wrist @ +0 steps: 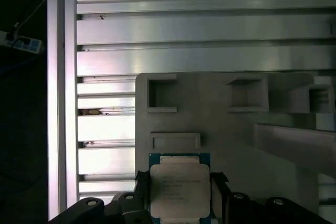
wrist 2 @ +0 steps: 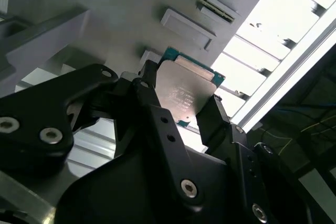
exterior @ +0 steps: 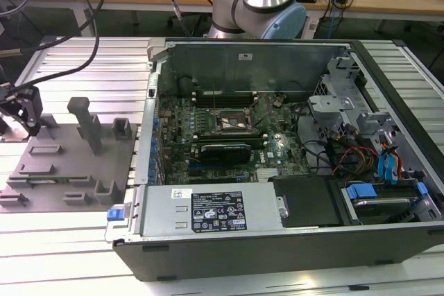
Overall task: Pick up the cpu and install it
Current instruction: 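Pick up the cpu and move it towards the insertion slot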
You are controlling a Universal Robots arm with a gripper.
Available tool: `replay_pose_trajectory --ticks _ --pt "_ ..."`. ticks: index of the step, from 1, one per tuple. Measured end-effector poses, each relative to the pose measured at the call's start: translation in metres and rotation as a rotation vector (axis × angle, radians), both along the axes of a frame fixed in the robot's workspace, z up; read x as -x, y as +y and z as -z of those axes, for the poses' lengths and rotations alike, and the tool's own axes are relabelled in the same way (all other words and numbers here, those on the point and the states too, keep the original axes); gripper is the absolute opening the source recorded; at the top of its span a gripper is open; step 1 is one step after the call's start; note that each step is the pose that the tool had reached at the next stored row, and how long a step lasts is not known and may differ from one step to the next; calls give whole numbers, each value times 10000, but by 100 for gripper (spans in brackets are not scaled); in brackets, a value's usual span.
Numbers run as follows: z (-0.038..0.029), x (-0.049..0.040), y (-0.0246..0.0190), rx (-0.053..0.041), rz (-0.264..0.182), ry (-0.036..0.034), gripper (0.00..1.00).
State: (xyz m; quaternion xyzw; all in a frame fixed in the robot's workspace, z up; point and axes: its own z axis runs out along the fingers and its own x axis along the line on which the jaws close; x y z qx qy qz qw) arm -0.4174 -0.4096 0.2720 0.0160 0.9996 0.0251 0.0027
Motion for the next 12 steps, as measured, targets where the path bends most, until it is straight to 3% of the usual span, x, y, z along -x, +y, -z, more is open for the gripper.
replay_pose_trajectory --ticks 12 --pt "-178 0 12 0 0 1 55"
